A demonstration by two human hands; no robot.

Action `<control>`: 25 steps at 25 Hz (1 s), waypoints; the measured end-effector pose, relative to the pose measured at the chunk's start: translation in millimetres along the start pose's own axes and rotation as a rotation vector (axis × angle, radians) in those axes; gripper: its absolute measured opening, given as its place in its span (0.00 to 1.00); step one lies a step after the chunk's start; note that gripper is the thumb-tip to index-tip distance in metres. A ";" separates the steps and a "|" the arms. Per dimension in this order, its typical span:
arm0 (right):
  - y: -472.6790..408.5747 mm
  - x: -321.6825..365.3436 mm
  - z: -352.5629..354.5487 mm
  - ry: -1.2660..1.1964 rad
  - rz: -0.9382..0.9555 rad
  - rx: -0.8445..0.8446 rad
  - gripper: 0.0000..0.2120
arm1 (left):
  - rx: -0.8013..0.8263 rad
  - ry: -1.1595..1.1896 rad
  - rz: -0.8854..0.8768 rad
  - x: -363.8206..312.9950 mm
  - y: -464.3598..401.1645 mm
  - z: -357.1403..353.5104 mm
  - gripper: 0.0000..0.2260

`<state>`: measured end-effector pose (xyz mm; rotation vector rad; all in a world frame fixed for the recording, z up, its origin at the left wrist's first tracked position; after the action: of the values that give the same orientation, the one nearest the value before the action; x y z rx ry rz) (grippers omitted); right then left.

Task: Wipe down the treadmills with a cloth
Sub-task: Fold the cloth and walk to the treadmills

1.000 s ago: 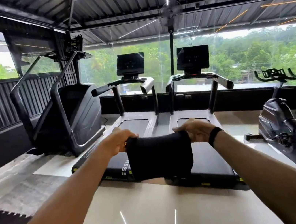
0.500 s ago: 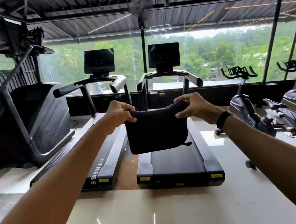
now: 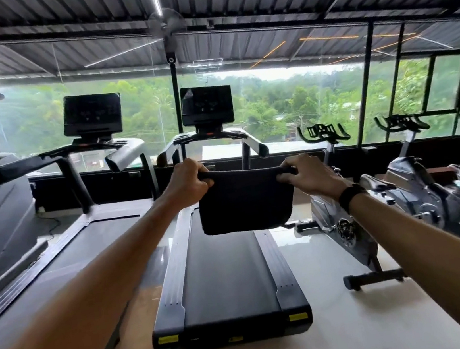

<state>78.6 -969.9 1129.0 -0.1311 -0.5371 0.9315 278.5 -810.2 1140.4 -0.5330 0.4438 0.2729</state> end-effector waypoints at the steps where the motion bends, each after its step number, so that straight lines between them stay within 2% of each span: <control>1: -10.3 -21.9 -3.3 0.009 -0.020 0.007 0.04 | 0.017 -0.014 -0.014 -0.2 -19.3 -17.3 0.07; 8: -120.2 -192.4 -8.1 0.148 -0.129 0.069 0.12 | 0.181 0.002 -0.075 6.8 -199.7 -164.7 0.06; 11: -176.8 -265.7 9.6 0.140 -0.191 0.067 0.21 | 0.224 0.025 -0.081 -1.7 -286.2 -216.9 0.06; 12: -192.3 -291.5 16.7 0.146 -0.212 0.066 0.21 | 0.248 0.028 -0.082 -7.4 -313.8 -238.6 0.06; 14: -216.0 -337.4 25.8 0.182 -0.229 0.068 0.14 | 0.299 0.004 -0.102 -22.8 -359.5 -276.4 0.06; 16: -239.3 -387.9 30.3 0.161 -0.232 0.057 0.11 | 0.315 -0.039 -0.097 -33.4 -401.0 -310.3 0.07; 21: -315.6 -499.0 33.5 0.178 -0.184 0.107 0.13 | 0.245 -0.245 -0.103 -55.6 -496.0 -377.4 0.12; 25: -386.3 -569.8 52.0 0.158 -0.170 0.139 0.12 | 0.217 -0.286 -0.079 -70.4 -589.3 -412.3 0.11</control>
<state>62.6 -1658.6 1084.6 -0.0324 -0.3310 0.7823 292.2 -1532.0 1107.9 -0.2919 0.1707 0.2177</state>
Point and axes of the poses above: each hand's wrist, its own y-axis away from the middle knuckle, its own z-axis out of the back of the hand, x = y × z, the point moved 9 cm from there along -y, towards the middle knuckle, and after that the axes turned 9 degrees about x, right-handed, at the moved point
